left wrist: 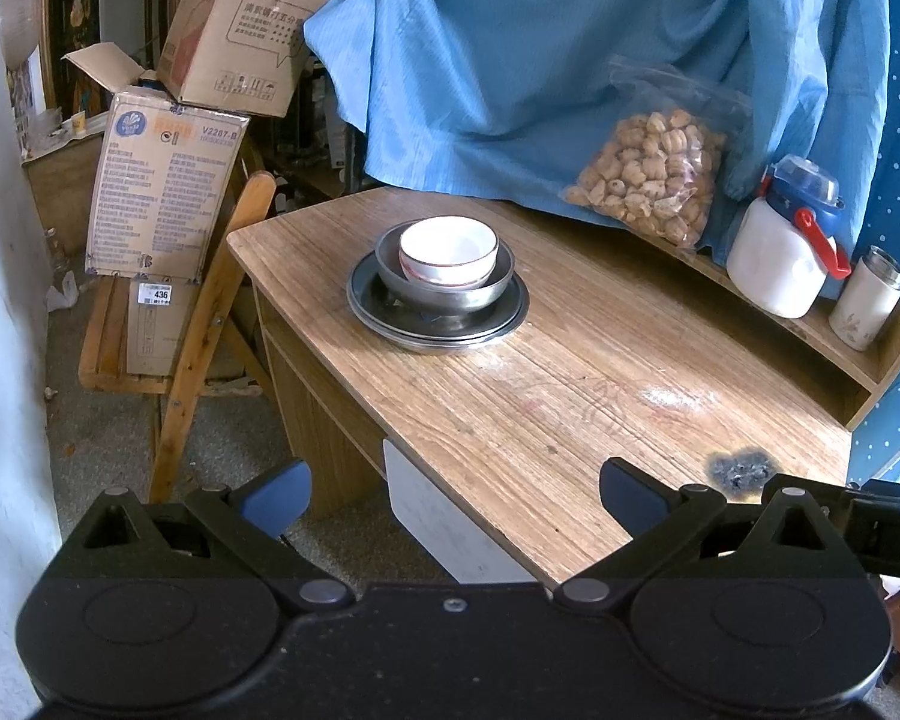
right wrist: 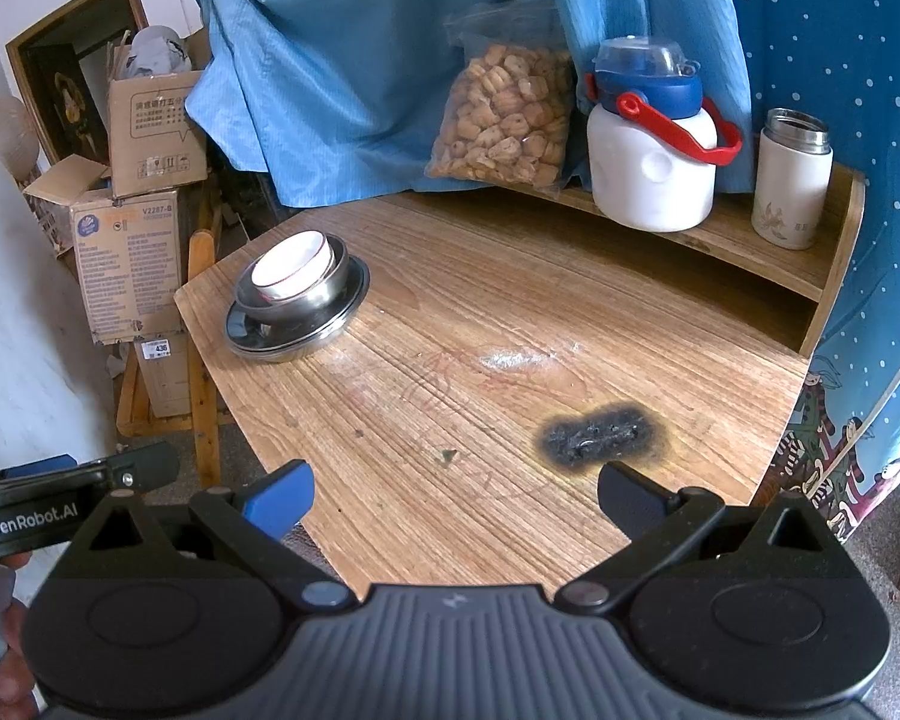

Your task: Organize plates and bowls

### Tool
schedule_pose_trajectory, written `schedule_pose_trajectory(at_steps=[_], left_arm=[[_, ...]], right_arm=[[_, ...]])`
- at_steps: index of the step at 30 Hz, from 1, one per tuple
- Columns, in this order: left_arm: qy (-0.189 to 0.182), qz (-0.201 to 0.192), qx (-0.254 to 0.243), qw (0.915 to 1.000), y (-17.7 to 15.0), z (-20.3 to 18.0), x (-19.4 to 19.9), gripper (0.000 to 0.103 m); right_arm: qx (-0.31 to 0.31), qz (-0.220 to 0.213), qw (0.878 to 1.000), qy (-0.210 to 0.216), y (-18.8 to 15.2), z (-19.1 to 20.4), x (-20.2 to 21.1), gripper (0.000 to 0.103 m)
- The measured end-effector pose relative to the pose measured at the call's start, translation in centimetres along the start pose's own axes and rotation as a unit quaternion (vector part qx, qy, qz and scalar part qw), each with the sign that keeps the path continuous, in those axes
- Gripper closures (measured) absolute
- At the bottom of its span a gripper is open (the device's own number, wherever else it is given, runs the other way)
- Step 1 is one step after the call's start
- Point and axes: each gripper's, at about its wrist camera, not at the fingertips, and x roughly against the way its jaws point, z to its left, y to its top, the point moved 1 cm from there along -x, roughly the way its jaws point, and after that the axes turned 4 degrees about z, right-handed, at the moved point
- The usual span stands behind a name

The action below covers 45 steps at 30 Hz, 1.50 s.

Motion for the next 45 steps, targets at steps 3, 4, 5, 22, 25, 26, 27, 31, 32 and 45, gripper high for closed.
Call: schedule_pose_trajectory(at_steps=[3, 4, 5, 22, 25, 26, 27, 31, 32, 45], left_arm=[[0.0, 0.001, 0.0, 1.0, 0.08, 0.01, -0.01, 0.001], [0.0, 0.001, 0.001, 1.0, 0.05, -0.01, -0.03, 0.001], [0.0, 0.002, 0.002, 1.0, -0.04, 0.02, -0.08, 0.001], [0.0, 0.01, 0.007, 0.9999, 0.12, 0.31, -0.67, 0.001], [0.0, 0.01, 0.007, 0.9999, 0.21, 0.27, -0.77, 0.001], [0.0, 0.01, 0.006, 0.9999, 0.19, 0.24, -0.81, 0.001], [0.0, 0.01, 0.006, 0.9999, 0.16, 0.21, -0.84, 0.001], [-0.001, 0.01, 0.006, 0.9999, 0.14, 0.18, -0.93, 0.001], [0.0, 0.01, 0.006, 0.9999, 0.17, 0.19, -0.9, 0.001], [0.0, 0.011, 0.006, 0.9999, 0.22, 0.25, -0.87, 0.001]], right_arm=[[0.0, 0.001, 1.0, 0.0, 0.02, -0.01, -0.02, 0.0], [0.0, 0.001, 1.0, 0.0, 0.01, -0.02, -0.04, 0.0], [0.0, 0.001, 1.0, -0.001, 0.01, -0.02, -0.05, 0.0], [0.0, 0.006, 1.0, -0.003, 0.19, 0.22, -0.53, 0.0], [-0.001, 0.008, 1.0, -0.005, 0.18, 0.16, -0.64, 0.0], [-0.001, 0.008, 1.0, -0.006, 0.16, 0.16, -0.63, 0.0], [-0.002, 0.007, 1.0, -0.006, 0.13, 0.15, -0.62, 0.0], [-0.002, 0.007, 1.0, -0.007, 0.15, 0.12, -0.57, 0.0], [-0.003, 0.007, 1.0, -0.007, 0.14, 0.12, -0.56, 0.0], [-0.003, 0.008, 1.0, -0.008, 0.16, 0.13, -0.52, 0.0]])
